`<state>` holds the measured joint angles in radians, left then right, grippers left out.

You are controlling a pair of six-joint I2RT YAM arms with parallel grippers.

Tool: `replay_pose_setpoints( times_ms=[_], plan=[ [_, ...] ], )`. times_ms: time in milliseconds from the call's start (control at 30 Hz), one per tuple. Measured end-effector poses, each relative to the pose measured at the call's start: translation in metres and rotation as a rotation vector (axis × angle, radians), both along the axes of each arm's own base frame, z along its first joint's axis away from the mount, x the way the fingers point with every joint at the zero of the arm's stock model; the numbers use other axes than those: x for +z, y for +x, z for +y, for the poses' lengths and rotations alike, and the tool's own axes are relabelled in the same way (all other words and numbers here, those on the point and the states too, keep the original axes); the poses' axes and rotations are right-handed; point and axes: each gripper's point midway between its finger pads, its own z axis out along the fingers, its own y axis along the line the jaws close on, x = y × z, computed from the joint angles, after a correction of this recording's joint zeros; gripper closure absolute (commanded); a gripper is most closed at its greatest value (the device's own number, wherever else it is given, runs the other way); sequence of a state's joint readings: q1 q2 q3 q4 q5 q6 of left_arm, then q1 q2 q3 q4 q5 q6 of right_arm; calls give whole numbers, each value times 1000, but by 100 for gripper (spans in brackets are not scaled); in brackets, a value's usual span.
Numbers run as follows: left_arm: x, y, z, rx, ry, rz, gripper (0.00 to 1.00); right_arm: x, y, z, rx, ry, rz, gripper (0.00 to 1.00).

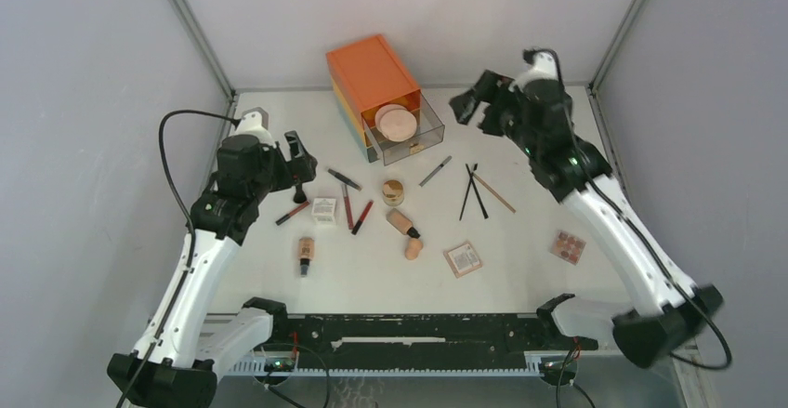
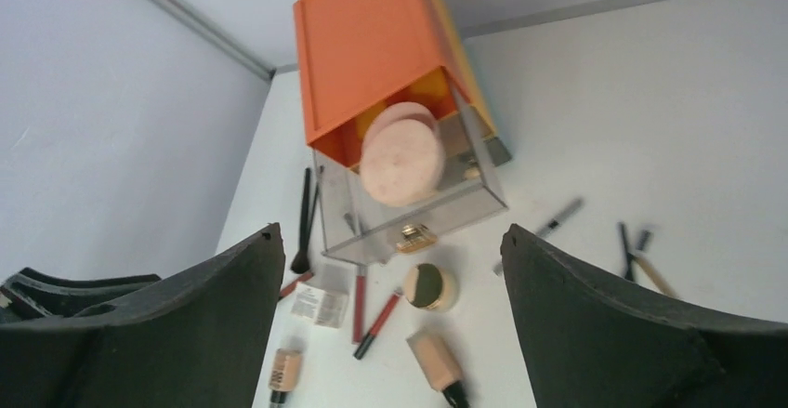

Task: Organize the makeup
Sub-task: Pick up the makeup tool from the center of the board.

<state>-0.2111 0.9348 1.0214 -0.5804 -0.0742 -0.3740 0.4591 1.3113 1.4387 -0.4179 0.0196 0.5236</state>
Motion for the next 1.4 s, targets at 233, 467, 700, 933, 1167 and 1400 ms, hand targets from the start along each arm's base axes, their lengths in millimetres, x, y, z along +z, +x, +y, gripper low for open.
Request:
replay_pose_setpoints(
  times_ms=[233, 467, 700, 933, 1167, 1400],
  plan=[
    [7, -4, -7, -39, -22, -20, 0, -55, -76, -25, -99, -105, 60, 5],
    [10, -10, -22, -89, -34, -46, 0, -206, -136, -16, -97, -342, 383, 2],
    [3, -22, -26, -105, -37, -50, 0, -255, -153, 23, -14, -240, 450, 4],
    [-1, -26, -17, -63, -23, -39, 0, -303, -149, 70, 68, -146, 558, 9],
    [-5, -26, -14, -47, -11, -23, 0, -324, -151, 93, 119, -83, 653, 33],
    [-12, -22, -15, -46, -4, 2, 0, -330, -153, 98, 136, -63, 703, 81]
  ],
)
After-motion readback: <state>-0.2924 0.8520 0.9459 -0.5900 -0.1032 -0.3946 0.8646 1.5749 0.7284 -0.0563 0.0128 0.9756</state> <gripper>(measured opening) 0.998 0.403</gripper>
